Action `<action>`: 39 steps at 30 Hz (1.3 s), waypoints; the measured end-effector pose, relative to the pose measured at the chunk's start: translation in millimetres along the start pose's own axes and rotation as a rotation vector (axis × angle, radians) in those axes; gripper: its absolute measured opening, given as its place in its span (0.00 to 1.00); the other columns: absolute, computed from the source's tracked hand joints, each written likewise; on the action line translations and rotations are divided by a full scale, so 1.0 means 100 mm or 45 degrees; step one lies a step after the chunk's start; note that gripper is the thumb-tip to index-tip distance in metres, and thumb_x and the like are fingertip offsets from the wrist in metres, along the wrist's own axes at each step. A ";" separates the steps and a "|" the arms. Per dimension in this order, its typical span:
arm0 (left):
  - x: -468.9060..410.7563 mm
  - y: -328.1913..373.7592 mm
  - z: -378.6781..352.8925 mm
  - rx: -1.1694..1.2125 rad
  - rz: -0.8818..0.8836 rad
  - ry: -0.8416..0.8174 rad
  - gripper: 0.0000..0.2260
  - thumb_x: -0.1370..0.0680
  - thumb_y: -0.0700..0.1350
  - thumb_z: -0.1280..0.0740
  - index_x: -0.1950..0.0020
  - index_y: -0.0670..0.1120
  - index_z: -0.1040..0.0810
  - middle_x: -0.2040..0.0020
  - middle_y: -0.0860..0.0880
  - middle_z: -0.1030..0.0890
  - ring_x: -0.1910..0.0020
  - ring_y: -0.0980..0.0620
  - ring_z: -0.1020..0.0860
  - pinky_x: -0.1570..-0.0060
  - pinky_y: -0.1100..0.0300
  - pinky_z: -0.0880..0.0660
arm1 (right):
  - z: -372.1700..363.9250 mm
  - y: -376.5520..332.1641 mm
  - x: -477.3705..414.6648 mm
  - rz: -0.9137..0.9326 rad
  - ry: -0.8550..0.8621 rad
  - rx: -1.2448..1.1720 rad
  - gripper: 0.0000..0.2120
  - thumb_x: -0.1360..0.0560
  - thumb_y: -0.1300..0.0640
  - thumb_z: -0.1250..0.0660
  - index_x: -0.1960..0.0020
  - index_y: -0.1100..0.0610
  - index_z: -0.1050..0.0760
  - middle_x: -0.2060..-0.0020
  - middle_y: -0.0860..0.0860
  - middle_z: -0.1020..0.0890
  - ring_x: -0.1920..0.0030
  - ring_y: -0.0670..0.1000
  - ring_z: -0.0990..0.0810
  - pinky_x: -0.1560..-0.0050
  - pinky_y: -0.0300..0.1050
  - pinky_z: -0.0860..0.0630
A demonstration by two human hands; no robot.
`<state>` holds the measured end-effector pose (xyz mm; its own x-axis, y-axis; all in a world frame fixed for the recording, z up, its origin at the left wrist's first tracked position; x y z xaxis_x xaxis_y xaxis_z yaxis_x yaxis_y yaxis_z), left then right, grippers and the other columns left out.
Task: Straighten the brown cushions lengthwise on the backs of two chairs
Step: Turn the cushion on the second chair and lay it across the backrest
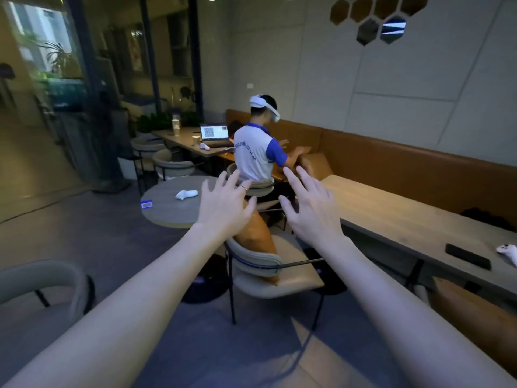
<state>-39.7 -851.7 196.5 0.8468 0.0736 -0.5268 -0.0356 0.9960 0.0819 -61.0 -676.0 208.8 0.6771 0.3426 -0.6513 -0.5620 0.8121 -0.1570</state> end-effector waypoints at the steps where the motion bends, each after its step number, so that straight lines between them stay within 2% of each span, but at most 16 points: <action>1: -0.05 -0.09 -0.11 -0.007 0.015 -0.018 0.23 0.18 0.59 0.44 0.24 0.53 0.30 0.20 0.45 0.37 0.21 0.42 0.41 0.28 0.36 0.44 | -0.16 0.01 -0.05 0.000 -0.012 -0.007 0.29 0.19 0.43 0.40 0.20 0.48 0.38 0.22 0.55 0.31 0.26 0.59 0.31 0.34 0.59 0.30; 6: -0.45 -0.45 -0.85 -0.017 0.073 -0.134 0.23 0.18 0.58 0.43 0.25 0.53 0.28 0.20 0.46 0.36 0.21 0.42 0.41 0.28 0.37 0.44 | -1.10 0.25 -0.34 -0.047 -0.109 -0.036 0.28 0.18 0.42 0.42 0.19 0.45 0.40 0.21 0.52 0.34 0.24 0.58 0.33 0.32 0.60 0.32; 11: -1.01 -0.70 -1.73 0.024 0.139 -0.272 0.23 0.17 0.58 0.45 0.24 0.52 0.30 0.19 0.47 0.38 0.21 0.44 0.42 0.28 0.37 0.44 | -2.13 0.65 -0.71 -0.141 -0.240 -0.071 0.29 0.18 0.39 0.44 0.19 0.43 0.43 0.20 0.51 0.36 0.23 0.57 0.35 0.28 0.61 0.34; 19: -1.65 -1.13 -3.08 0.092 0.285 -0.457 0.24 0.17 0.59 0.46 0.23 0.54 0.33 0.22 0.46 0.32 0.24 0.44 0.37 0.32 0.39 0.36 | -3.61 1.19 -1.01 -0.287 -0.401 -0.136 0.32 0.18 0.36 0.50 0.17 0.44 0.51 0.18 0.50 0.39 0.21 0.58 0.38 0.27 0.63 0.36; 27: -1.88 -1.58 -4.28 0.459 0.495 -0.605 0.27 0.18 0.60 0.42 0.22 0.50 0.34 0.24 0.46 0.30 0.27 0.42 0.33 0.34 0.39 0.31 | -4.92 1.34 -0.89 -0.536 -0.679 -0.205 0.33 0.18 0.35 0.50 0.17 0.43 0.54 0.17 0.52 0.48 0.20 0.59 0.43 0.27 0.68 0.41; 31: -1.94 -1.77 -4.93 0.796 0.626 -0.674 0.34 0.21 0.63 0.36 0.19 0.51 0.40 0.20 0.46 0.38 0.23 0.44 0.39 0.28 0.38 0.36 | -5.46 1.37 -0.79 -0.726 -0.760 -0.212 0.33 0.19 0.34 0.50 0.18 0.41 0.56 0.16 0.51 0.52 0.20 0.60 0.47 0.26 0.70 0.44; 33: -1.97 -1.87 -5.26 0.918 0.737 -0.710 0.38 0.23 0.64 0.34 0.18 0.51 0.43 0.19 0.46 0.41 0.22 0.43 0.39 0.28 0.37 0.37 | -5.71 1.41 -0.75 -0.822 -0.794 -0.201 0.33 0.19 0.33 0.51 0.18 0.39 0.57 0.16 0.51 0.54 0.19 0.60 0.48 0.25 0.71 0.45; 39: -2.06 -2.05 -6.13 0.917 0.916 -0.911 0.48 0.27 0.69 0.32 0.18 0.53 0.53 0.17 0.45 0.49 0.21 0.39 0.44 0.26 0.38 0.41 | -6.26 1.49 -0.68 -1.081 -0.841 -0.185 0.32 0.20 0.31 0.52 0.18 0.37 0.54 0.16 0.51 0.54 0.19 0.61 0.51 0.25 0.71 0.47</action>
<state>-532.4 -1039.8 -230.8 0.8625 0.3215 0.3908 -0.5036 0.4700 0.7249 -488.3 -873.6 -235.4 0.9690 -0.0832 0.2325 0.1892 0.8552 -0.4825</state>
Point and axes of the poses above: each hand's wrist, its own x-axis away from the middle knuckle, its own z-axis out of the back of the hand, y = z × x, the point moved 9 cm from there along -x, towards the middle knuckle
